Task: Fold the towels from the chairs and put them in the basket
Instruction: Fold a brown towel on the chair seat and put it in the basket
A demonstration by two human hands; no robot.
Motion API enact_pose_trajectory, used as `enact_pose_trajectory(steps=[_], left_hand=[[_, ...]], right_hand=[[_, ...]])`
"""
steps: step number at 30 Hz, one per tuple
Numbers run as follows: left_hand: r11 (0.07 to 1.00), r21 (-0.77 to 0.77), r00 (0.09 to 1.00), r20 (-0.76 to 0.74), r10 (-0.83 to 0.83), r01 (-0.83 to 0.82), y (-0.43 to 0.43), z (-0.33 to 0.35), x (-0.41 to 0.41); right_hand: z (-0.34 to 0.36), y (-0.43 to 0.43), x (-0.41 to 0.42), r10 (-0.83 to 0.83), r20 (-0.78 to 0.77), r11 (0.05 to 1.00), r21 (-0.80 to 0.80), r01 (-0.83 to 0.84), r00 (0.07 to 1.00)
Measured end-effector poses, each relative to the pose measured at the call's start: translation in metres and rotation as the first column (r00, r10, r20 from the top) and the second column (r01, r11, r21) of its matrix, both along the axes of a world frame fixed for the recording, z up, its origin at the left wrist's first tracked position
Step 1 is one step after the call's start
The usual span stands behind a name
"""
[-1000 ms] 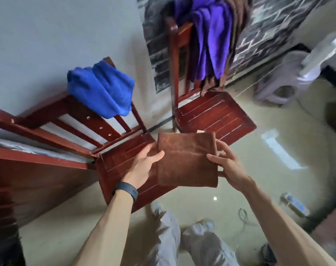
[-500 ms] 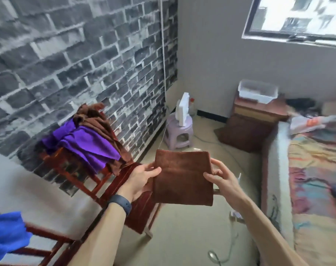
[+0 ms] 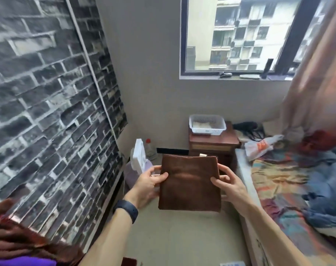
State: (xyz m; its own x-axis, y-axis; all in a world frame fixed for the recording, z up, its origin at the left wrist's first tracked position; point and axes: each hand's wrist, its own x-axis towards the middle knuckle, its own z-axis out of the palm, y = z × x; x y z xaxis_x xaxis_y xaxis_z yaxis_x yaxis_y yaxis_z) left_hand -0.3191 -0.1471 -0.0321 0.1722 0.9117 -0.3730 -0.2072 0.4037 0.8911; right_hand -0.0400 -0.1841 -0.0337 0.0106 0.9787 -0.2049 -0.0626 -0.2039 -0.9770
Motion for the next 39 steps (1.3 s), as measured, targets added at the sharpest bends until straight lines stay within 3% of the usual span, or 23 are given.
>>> enact_pose_trajectory(steps=[7,21,32,39], left_hand=[[0.988,0.027,0.984,-0.105,-0.147,0.150,0.153,0.018,0.029],[0.982,-0.079,0.967,-0.179,-0.182,0.170,0.421,-0.033,0.166],[0.942,-0.298,0.942,-0.243,-0.230,0.153,0.558,-0.093,0.247],[0.869,-0.483,0.927,-0.270,-0.260,0.102,0.636,-0.150,0.252]], right_hand=[[0.006,0.126,0.030,-0.101,-0.034,0.995,-0.027,0.100,0.994],[-0.042,0.382,0.157,-0.159,-0.069,0.978,-0.146,0.148,0.985],[-0.101,0.530,0.234,-0.136,0.003,0.909,-0.398,0.126,0.991],[-0.148,0.622,0.237,0.009,0.069,0.798,-0.601,0.035,0.998]])
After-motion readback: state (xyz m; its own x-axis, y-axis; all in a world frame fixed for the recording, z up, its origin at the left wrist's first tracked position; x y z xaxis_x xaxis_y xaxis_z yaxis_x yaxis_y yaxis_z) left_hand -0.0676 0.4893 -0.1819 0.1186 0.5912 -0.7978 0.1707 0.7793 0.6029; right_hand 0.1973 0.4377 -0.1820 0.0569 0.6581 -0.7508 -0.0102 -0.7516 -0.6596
